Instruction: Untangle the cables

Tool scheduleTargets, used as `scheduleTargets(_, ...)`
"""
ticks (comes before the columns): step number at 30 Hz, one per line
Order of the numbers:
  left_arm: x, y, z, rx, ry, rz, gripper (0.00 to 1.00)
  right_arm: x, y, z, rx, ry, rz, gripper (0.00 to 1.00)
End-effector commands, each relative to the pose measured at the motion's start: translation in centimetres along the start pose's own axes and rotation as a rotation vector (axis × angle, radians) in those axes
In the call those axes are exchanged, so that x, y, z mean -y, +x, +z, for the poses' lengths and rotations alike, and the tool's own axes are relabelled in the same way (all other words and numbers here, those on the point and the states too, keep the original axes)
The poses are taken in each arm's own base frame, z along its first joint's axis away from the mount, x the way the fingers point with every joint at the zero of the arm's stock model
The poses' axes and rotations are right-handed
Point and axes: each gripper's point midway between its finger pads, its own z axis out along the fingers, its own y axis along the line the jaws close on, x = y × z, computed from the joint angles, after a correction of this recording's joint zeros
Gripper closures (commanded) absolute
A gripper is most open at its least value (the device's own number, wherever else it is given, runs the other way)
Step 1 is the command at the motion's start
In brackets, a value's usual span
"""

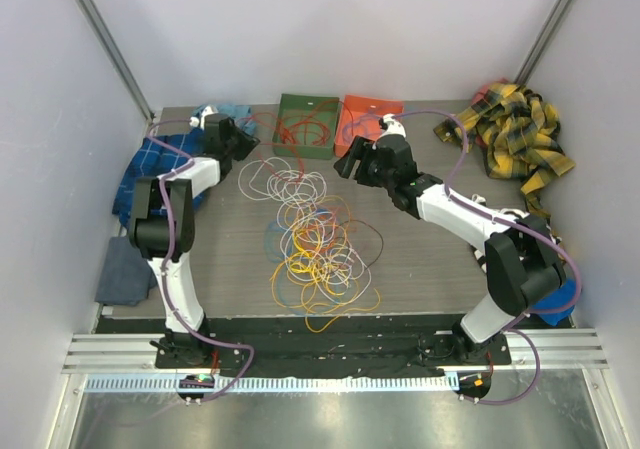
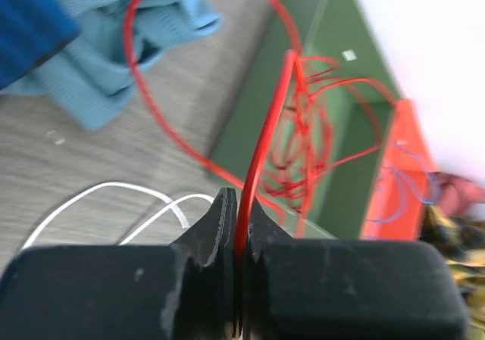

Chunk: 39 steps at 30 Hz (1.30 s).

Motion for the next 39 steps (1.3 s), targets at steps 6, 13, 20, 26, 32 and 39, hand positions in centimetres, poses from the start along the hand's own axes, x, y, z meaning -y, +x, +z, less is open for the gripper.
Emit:
scheduleTargets(6,15.0,-9.5,-7.3,0.168,0.417,-0.064,1.00,-1.3,-1.9,-1.0,0.060,-0.030,-0.024,0.27)
scheduleTargets(13,22.9,-15.0,-12.1,0.328,0.583,-0.038,1.00,-1.8,-2.8,-1.8,0.085,-0.039,-0.018,0.27)
scheduleTargets(20,28.2,-16.0,-8.8,0.314,0.682,-0.044,1.00,-2.0,-3.8,-3.5,0.110,-0.033,-0.019,0.27)
scheduleTargets(26,25.7,-7.1,1.1,0.097,0.553,0.034,1.00,-1.9,-3.8,-4.2,0.112,-0.026,-0.024,0.27)
scheduleTargets(32,20.5,0.5,6.7,-0.047,0.408,0.126,0.78,-1.4,-3.3,-4.1,0.105,-0.017,-0.030,0.27)
scheduleTargets(39,20.4,-0.7,4.9,0.002,0.336,0.237,0.00,-1.3,-3.0,-3.9,0.099,-0.021,-0.023,0.27)
